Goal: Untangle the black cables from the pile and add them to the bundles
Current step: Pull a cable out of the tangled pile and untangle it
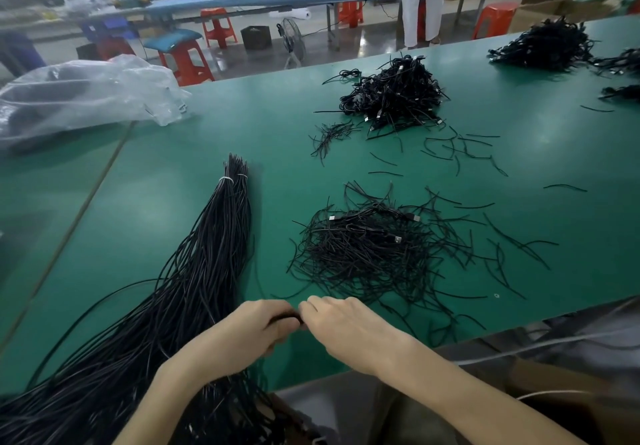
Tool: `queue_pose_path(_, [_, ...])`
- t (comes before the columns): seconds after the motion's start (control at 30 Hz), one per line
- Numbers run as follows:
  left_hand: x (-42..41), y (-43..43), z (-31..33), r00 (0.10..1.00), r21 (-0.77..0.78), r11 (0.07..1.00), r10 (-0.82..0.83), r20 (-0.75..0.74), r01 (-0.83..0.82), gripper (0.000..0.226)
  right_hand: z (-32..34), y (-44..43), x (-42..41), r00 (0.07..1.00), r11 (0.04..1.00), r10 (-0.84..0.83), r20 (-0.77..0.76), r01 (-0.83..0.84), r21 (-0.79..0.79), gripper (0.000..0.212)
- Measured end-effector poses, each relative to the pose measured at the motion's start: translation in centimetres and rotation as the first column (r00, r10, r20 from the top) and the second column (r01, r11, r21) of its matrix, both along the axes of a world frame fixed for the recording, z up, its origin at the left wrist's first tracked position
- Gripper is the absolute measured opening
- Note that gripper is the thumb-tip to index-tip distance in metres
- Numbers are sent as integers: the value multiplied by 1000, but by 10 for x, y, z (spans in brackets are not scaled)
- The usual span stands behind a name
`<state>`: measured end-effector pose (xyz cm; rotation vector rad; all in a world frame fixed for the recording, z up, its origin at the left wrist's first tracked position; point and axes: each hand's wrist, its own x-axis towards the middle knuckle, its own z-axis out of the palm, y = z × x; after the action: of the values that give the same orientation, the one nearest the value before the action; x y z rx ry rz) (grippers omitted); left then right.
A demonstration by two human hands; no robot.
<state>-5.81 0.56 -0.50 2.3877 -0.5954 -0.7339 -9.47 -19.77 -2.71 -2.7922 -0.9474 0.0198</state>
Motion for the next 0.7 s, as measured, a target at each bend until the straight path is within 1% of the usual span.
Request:
queue_pose_path(0.1, [-5, -4, -4, 999, -39, 999, -25, -42, 24, 39, 0, -3, 2, 1000, 1000, 4, 31, -4, 3, 27])
queue_pose_path(0.13, [-5, -5, -7, 999, -51, 999, -17, -31, 16, 42, -1, -3, 3, 999, 1000, -3, 45, 3, 10, 27])
queue_pose_path(0.2, [-4, -9, -14, 999, -37, 999, 5, 32, -4, 39, -4, -5, 8, 997, 999, -24, 80, 22, 29, 25])
queue_pose_path(0.27, [-3, -13, -22, 991, -6, 999, 46, 122, -45, 37, -9, -7, 15, 986, 998, -56, 155, 50, 41, 15])
queue_pose_path(0.3, [-2, -13, -27, 983, -1, 997, 71, 168, -72, 36, -12, -9, 18, 976, 996, -84, 203, 78, 36, 20])
queue_pose_path(0.37, [1, -11, -36, 956, -15, 990, 138, 259, -139, 32, -12, -15, 25, 937, 981, -193, 291, 192, 34, 49])
queue_pose_path(0.4, [4, -10, -39, 942, -31, 984, 178, 286, -177, 29, -12, -21, 29, 905, 960, -279, 322, 272, 66, 60])
queue_pose_path(0.43, [6, -8, -41, 931, -102, 962, 273, 243, -255, 29, -12, -27, 33, 867, 928, -372, 331, 356, 109, 65])
queue_pose_path(0.47, [8, -7, -43, 912, -195, 920, 373, 168, -340, 34, -12, -33, 37, 827, 886, -464, 317, 439, 152, 64])
queue_pose_path(0.5, [10, -6, -43, 875, -271, 857, 476, 87, -439, 38, -14, -39, 42, 791, 840, -542, 283, 513, 175, 60])
queue_pose_path(0.53, [12, -6, -44, 841, -318, 807, 539, 49, -498, 41, -16, -44, 46, 763, 798, -603, 232, 579, 169, 53])
queue_pose_path(0.57, [12, -5, -44, 820, -345, 769, 573, -4, -539, 42, -19, -48, 50, 742, 761, -648, 169, 632, 143, 46])
queue_pose_path(0.63, [8, -5, -47, 822, -411, 721, 547, -157, -558, 40, -28, -53, 56, 715, 721, -693, 89, 685, 105, 35])
queue_pose_path(0.67, [6, -4, -48, 830, -427, 718, 524, -189, -550, 39, -32, -55, 59, 711, 715, -699, 80, 690, 111, 31])
queue_pose_path(0.7, [5, -3, -49, 836, -423, 727, 517, -181, -541, 39, -34, -56, 61, 708, 712, -701, 84, 689, 134, 27])
